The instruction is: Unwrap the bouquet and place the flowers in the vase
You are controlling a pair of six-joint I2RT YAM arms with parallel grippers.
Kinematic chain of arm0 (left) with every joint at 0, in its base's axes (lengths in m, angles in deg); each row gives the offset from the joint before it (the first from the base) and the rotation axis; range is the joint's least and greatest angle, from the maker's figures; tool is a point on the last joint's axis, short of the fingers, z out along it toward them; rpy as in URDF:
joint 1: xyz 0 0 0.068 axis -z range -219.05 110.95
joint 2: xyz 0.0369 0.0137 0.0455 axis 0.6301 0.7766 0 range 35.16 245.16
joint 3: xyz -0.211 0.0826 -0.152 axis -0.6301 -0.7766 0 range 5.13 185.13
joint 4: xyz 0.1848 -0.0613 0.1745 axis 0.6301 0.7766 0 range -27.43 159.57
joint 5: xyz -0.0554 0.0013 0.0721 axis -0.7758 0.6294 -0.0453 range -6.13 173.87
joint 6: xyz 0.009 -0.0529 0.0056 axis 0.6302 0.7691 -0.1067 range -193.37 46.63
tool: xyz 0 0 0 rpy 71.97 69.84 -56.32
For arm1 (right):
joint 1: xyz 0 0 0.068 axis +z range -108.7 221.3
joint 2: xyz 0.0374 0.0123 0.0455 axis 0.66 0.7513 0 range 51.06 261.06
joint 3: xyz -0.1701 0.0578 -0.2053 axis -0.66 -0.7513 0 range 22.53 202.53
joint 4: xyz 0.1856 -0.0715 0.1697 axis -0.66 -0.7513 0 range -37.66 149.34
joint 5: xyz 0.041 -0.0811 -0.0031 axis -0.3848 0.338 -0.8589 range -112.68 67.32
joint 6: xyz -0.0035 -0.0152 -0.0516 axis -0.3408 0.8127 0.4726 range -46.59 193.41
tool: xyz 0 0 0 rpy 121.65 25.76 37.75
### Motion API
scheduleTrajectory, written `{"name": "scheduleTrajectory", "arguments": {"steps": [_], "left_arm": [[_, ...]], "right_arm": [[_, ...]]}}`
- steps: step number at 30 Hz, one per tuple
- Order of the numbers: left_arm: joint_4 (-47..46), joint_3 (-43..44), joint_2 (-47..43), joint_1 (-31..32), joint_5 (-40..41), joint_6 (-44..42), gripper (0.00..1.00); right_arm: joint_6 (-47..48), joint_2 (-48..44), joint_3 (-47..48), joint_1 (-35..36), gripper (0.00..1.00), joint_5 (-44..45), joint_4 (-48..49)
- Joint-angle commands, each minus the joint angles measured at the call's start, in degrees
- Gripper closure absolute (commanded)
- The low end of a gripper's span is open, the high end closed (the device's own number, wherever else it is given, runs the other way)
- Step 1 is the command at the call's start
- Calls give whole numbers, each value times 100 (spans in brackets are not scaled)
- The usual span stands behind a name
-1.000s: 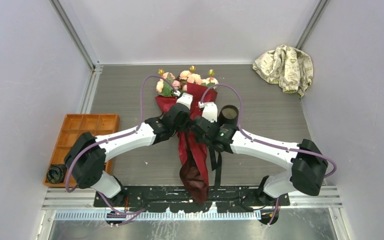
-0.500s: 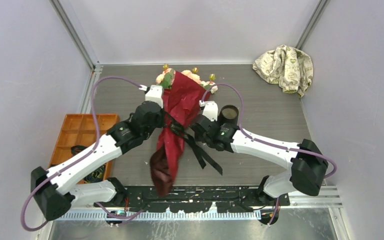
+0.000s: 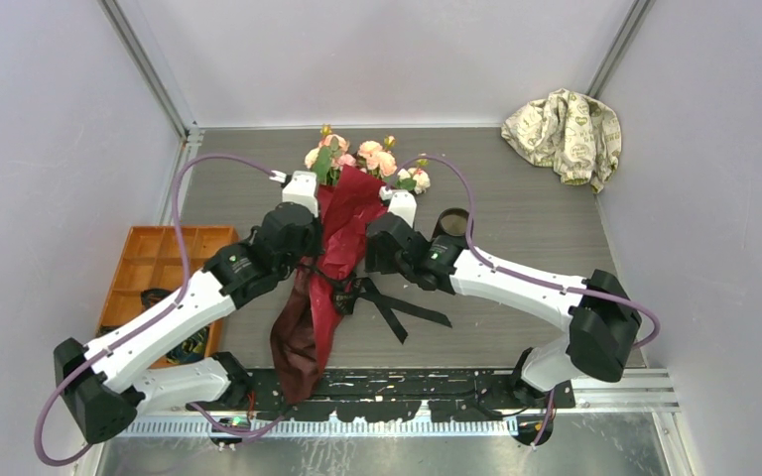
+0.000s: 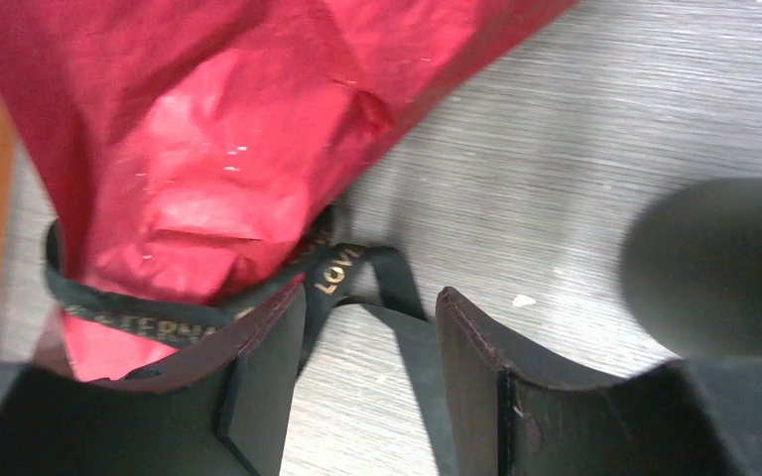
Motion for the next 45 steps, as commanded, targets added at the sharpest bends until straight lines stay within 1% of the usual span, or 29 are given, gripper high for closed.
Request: {"name": "scheduleTrajectory", "arguments": {"steps": [1, 4, 6, 8, 10, 12, 16, 18, 20, 23, 26, 29, 34, 37, 45], "left_arm": [[26, 326, 268, -42, -319, -24, 84], [75, 226, 317, -43, -1074, -93, 80], [-14, -3, 265, -45, -1655, -96, 75], [-119, -286, 173, -43, -2196, -117, 69], [-83, -475, 104, -40, -2547, -142, 66], [130, -526, 39, -36, -2732, -187, 62], [668, -243, 170, 16, -2666, -74, 56], [1178, 121, 429, 22, -2324, 142, 56], [1693, 470, 697, 23, -2037, 276, 52], [1999, 780, 965, 26, -1840, 218, 45], [2266, 1100, 1438, 25, -1727, 12, 42], [2633, 1496, 2048, 30, -1734, -183, 42], [3187, 2043, 2874, 123, -1723, -324, 49], [3350, 2122, 3029, 163, -1835, -273, 51], [4141, 2163, 3205, 240, -1731, -104, 57]], "right_arm": [[-5, 183, 295, 14, 44, -644, 553], [-49, 217, 47, 33, 44, -792, 715], [-135, 215, -181, 37, 44, -1026, 937], [-233, 173, -322, 38, 44, -1074, 983], [-363, -9, -526, 37, 44, -1006, 976], [-470, -295, -788, 35, 44, -921, 972], [-656, -976, -1288, 35, 44, -775, 843], [-716, -1306, -1470, 39, 44, -690, 725], [-774, -1705, -1660, 37, 43, -619, 654], [-836, -2129, -1938, 38, 43, -559, 635], [-871, -2401, -2127, 37, 42, -570, 645], [-905, -2549, -2246, 36, 42, -611, 689], [-942, -2719, -2411, 39, 42, -669, 824], [-944, -2788, -2499, 38, 43, -693, 855], [-941, -2909, -2659, 32, 42, -722, 984]]}}
